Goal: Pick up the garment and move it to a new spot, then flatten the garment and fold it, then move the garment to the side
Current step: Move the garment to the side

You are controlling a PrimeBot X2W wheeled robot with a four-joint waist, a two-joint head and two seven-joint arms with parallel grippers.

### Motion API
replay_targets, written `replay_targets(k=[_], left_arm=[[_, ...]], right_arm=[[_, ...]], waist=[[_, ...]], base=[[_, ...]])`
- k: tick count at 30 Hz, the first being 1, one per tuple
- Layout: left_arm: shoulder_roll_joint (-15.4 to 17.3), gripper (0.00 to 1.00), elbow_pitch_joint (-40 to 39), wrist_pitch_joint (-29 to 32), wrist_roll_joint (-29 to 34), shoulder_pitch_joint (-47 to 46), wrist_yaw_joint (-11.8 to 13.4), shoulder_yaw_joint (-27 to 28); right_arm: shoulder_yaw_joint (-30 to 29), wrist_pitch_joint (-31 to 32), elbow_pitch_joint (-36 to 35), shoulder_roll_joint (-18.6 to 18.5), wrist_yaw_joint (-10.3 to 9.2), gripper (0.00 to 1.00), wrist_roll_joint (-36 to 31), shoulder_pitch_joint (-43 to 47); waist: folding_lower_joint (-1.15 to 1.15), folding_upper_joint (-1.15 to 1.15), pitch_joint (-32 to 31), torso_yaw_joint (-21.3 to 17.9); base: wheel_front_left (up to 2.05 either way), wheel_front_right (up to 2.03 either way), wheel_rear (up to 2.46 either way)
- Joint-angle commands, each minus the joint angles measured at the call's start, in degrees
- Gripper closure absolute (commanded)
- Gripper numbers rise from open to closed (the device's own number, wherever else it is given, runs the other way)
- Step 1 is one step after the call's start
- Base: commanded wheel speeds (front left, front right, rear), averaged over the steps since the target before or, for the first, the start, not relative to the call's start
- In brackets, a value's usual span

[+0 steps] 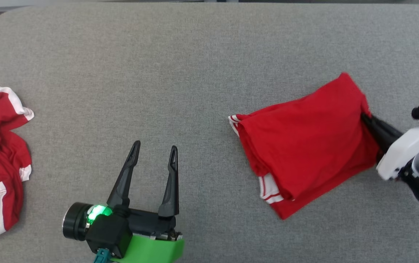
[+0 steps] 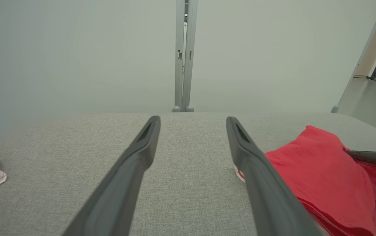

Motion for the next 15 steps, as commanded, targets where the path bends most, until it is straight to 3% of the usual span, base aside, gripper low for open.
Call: replay_targets(k=[1,15], left_arm=[[0.1,0.0,-0.58,-0.16,-0.33,-1.66,0.0,0.19],[0.15,0.0,-8.29,-0.13,0.79,-9.64,-1.88,0.24]], right_arm=[[-0.29,-0.98,0.68,-0.78,-0.11,1.0,-0.83,-2.52],[-4.82,-6.33,9.72,-9.73,-0.11,1.0,-1.35,-17.01]], waist=[[0.0,0.0,3.04,-0.95],[0.0,0.0,15.84,-7.87]], base=[[0.0,0.0,0.0],[0.0,0.0,0.0]])
